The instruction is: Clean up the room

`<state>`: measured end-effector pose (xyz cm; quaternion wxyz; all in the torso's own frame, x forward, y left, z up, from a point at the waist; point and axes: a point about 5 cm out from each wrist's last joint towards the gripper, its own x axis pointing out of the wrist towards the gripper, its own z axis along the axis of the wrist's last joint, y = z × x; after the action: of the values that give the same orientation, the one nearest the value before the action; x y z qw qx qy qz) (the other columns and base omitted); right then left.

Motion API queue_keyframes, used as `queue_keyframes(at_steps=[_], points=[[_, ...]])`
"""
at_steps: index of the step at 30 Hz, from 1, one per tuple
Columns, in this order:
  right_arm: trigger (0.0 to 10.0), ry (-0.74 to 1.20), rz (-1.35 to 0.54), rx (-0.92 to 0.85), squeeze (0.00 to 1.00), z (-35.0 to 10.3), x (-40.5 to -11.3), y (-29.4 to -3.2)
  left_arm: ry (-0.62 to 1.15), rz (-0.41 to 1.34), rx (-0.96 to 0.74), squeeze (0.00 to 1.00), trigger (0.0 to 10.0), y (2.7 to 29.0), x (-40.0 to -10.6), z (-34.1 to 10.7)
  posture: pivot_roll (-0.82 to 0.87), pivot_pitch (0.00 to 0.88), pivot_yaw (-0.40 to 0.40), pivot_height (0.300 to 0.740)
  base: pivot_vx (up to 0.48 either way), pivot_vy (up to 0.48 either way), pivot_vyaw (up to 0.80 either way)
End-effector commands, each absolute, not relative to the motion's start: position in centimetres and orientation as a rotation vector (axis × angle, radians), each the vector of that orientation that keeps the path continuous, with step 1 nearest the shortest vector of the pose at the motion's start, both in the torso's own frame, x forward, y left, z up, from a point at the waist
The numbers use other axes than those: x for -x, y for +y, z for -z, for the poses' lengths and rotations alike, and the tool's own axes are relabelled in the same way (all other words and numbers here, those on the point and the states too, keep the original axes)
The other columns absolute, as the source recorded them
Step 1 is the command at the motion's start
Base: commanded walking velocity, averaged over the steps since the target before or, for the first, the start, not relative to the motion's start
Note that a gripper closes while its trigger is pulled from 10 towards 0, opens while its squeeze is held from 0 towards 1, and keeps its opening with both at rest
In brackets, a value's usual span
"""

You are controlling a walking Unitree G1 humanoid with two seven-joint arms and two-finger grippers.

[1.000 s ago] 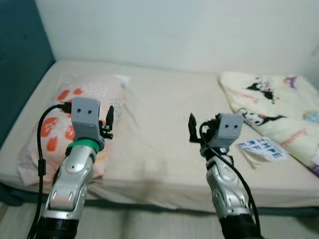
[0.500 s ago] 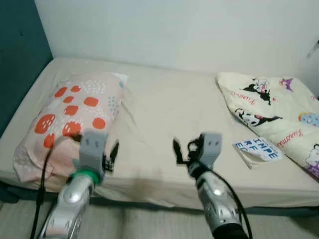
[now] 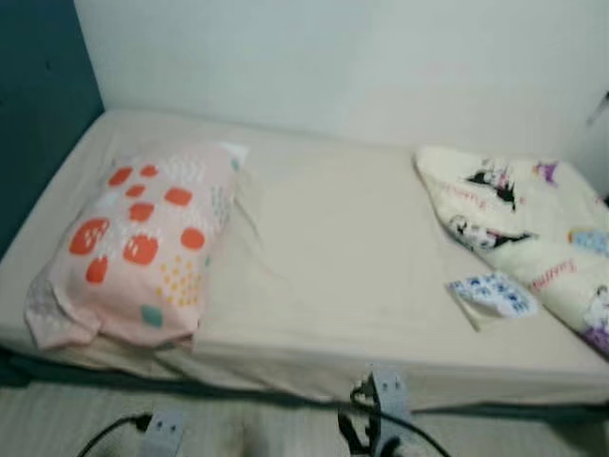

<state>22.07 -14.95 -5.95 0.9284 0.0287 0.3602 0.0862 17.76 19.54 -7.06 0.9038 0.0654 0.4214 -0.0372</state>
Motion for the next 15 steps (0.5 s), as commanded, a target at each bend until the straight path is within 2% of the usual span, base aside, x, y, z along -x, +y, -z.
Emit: queue_keyframes(at_steps=[1,9,15], points=[[10.0,0.756,-0.169,-0.051,0.00,6.3,-21.6,-15.5,0.833,0.103,-0.125,0.00,10.0,19.0,-18.1,6.8,0.06,0.000,-0.063,0.740,0.000,0.000,0.00],[10.0,0.739,-0.132,-0.089,0.00,6.4,-21.5,-15.8,0.711,0.129,-0.220,0.00,10.0,18.7,-20.0,5.9,0.04,0.005,-0.038,0.740,0.000,0.000,0.00],[10.0,0.744,-0.138,-0.074,0.00,6.5,-21.3,-15.7,0.707,0.142,-0.250,0.00,10.0,18.3,-20.3,6.1,0.03,0.002,-0.031,0.740,0.000,0.000,0.00]])
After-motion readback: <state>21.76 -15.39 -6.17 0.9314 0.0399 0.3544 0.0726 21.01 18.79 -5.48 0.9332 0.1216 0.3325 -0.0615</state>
